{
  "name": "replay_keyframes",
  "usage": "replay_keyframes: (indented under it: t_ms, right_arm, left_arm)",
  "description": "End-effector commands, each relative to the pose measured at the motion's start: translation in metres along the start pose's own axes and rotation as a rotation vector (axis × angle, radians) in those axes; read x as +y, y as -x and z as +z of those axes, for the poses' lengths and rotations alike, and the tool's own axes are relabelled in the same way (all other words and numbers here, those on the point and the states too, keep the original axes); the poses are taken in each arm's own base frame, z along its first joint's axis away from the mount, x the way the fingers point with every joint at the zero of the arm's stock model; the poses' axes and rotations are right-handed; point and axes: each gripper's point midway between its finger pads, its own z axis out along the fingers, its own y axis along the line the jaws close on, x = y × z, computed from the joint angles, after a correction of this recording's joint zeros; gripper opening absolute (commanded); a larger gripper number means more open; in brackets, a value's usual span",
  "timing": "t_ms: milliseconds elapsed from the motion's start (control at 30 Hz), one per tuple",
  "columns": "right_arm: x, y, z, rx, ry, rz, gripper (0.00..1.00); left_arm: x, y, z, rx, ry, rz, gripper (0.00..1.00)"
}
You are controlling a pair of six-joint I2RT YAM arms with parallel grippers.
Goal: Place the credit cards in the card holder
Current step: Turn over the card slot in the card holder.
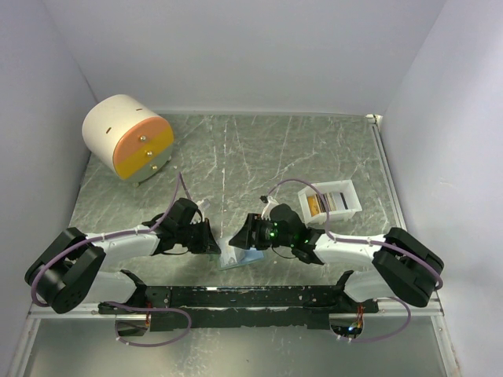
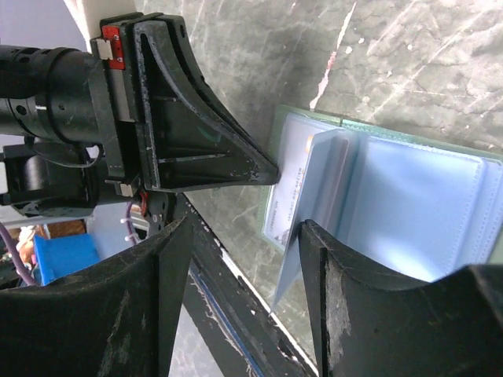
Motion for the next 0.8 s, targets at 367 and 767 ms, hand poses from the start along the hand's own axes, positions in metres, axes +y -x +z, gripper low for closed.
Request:
replay_keyframes:
  t_ms: [367, 767]
  right_arm:
    - [0.015, 0.000, 0.006, 0.007, 0.081, 0.012, 0.56]
    - [0.027, -0.004, 0.021, 0.063, 0.128, 0.006, 0.55]
  left_arm:
    - [-0.013, 0.013, -0.008, -0.034, 0.003, 0.008, 0.21]
    - [-0.007, 0.016, -0.008, -0.044, 0.040, 0.003, 0.19]
